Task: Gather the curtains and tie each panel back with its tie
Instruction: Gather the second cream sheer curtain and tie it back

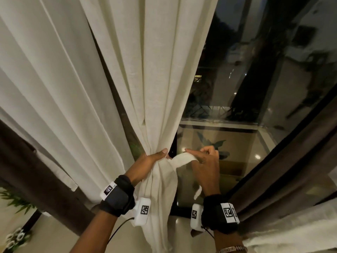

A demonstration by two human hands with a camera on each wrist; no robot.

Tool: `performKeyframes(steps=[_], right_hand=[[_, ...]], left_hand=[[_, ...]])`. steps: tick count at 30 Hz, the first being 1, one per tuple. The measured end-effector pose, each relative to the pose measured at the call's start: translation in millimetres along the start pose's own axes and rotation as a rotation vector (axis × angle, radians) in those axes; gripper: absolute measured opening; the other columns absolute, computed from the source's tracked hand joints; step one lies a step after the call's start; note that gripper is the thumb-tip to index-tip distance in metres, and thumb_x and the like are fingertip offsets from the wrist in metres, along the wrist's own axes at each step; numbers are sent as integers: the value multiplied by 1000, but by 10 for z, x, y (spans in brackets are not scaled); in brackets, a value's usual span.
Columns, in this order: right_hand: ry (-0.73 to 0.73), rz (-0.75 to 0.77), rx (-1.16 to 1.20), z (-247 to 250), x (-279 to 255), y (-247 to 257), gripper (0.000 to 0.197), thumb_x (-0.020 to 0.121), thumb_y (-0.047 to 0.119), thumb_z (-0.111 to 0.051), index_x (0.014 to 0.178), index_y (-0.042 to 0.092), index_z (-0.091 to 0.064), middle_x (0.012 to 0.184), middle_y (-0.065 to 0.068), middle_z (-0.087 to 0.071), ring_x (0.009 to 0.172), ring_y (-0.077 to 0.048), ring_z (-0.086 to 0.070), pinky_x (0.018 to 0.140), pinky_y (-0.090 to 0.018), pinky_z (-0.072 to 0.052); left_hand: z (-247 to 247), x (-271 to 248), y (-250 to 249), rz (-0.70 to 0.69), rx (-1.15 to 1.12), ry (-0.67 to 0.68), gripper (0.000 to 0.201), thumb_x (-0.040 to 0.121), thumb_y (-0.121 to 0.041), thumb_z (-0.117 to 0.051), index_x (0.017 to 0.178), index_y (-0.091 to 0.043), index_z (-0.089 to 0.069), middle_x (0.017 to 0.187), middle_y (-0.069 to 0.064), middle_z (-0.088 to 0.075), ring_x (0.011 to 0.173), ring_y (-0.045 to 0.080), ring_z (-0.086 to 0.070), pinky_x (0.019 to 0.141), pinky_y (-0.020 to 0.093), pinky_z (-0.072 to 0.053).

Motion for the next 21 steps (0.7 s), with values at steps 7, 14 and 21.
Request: performKeyframes(steps=[7, 14, 21], right_hand=[[-109, -225, 249, -119, -43, -45, 23, 99, 7, -69, 113, 22, -80, 93, 17, -68, 87, 0, -66, 82, -25, -62], [383, -452, 881, -732, -218, 424, 26, 110, 25, -52, 106, 19, -77, 102, -3, -83, 98, -21, -80, 84, -30, -63], [389, -599, 1123, -882, -330, 468, 52, 76, 40, -80, 115, 8, -70, 87, -8, -84, 82, -12, -81, 74, -24, -63]], left_hand=[[-62, -84, 104, 62, -10, -36, 8, 101, -31, -70, 106, -32, -76, 105, -9, -81, 110, 17, -72, 118, 47, -48], [-43, -132, 159, -105, -20, -87, 27, 105, -31, -66, 129, -43, -62, 128, -12, -74, 132, 18, -66, 113, 29, -51], [92, -108, 107, -205, 363, -203, 43, 106, -44, -60, 132, -54, -28, 130, -14, -37, 133, 10, -22, 123, 36, -19]])
Point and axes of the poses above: each hand's wrist, its own x-axis towards the middle knuckle, its own z-axis out of the back of the hand, y = z × x, the point moved 4 cm from there along x, towards the middle knuckle
